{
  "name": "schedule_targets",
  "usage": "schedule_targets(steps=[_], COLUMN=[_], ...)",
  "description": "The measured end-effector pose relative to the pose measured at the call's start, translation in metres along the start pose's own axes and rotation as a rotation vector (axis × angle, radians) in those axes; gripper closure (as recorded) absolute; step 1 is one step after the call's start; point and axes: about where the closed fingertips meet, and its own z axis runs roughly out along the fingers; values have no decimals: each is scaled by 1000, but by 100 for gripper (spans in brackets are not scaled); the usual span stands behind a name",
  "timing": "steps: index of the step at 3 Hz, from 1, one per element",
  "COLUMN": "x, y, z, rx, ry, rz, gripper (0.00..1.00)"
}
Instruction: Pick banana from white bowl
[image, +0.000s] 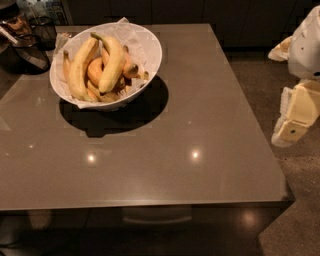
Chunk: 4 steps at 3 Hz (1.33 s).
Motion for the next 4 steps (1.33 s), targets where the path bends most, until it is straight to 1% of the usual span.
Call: schedule_targets(steps=[1,2,3,4], x=[-8,-54,-61,-74], y=[-6,-41,-44,-46], z=[-3,-2,-3,-14], rx=[7,-27,-12,-23], ry=[-9,9,-6,-71], rz=[9,13,4,45], gripper=[0,0,0,0])
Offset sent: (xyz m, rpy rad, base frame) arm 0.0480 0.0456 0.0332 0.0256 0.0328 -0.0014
